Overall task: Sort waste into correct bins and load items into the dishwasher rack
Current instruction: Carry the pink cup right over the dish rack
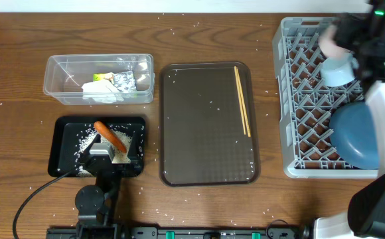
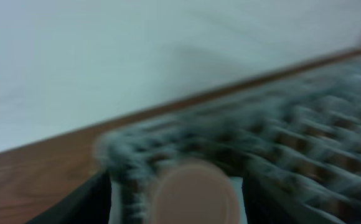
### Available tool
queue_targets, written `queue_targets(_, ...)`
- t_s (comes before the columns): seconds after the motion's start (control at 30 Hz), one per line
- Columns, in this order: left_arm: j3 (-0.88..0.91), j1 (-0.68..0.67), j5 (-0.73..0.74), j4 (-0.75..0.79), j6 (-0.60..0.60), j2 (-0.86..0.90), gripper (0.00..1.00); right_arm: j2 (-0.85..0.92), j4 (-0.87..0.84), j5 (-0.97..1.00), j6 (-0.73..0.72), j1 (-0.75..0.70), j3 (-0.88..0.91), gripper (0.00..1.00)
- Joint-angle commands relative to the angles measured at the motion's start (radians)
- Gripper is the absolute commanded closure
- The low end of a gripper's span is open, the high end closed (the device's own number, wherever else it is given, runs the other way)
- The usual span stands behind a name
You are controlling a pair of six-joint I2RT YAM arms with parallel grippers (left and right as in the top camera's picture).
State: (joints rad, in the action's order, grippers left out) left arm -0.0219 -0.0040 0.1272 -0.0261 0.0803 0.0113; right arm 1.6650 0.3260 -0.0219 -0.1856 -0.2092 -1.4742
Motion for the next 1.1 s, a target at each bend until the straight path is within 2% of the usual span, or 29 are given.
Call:
queue_targets(0.0, 0.018, -0.004, 0.010, -0.032, -0.005, -0.006, 0.02, 0.008, 0.034, -0.001, 0.053, -0.100, -0.005, 0.40)
queue_targets(0.23, 0.018, -0.004, 0.010, -0.032, -0.005, -0.006, 0.02, 0.086, 0.037, -0.002, 0.053, -0.217, -0.005, 0.39)
queue_targets(0.57, 0.018, -0.004, 0.010, -0.032, -0.005, -0.006, 0.02, 0.148, 0.026, -0.101, 0.057, -0.214, -0.005, 0.36)
queue_targets(0.87, 0.018, -0.004, 0.010, -0.032, -0.005, -0.006, 0.02, 0.148, 0.006, -0.149, 0.067, -0.116, -0.005, 0.33)
queue_targets(1.07, 0.018, -0.004, 0.010, -0.032, -0.005, -0.006, 0.02, 0.148, -0.004, -0.093, 0.232, 0.043, -0.005, 0.26)
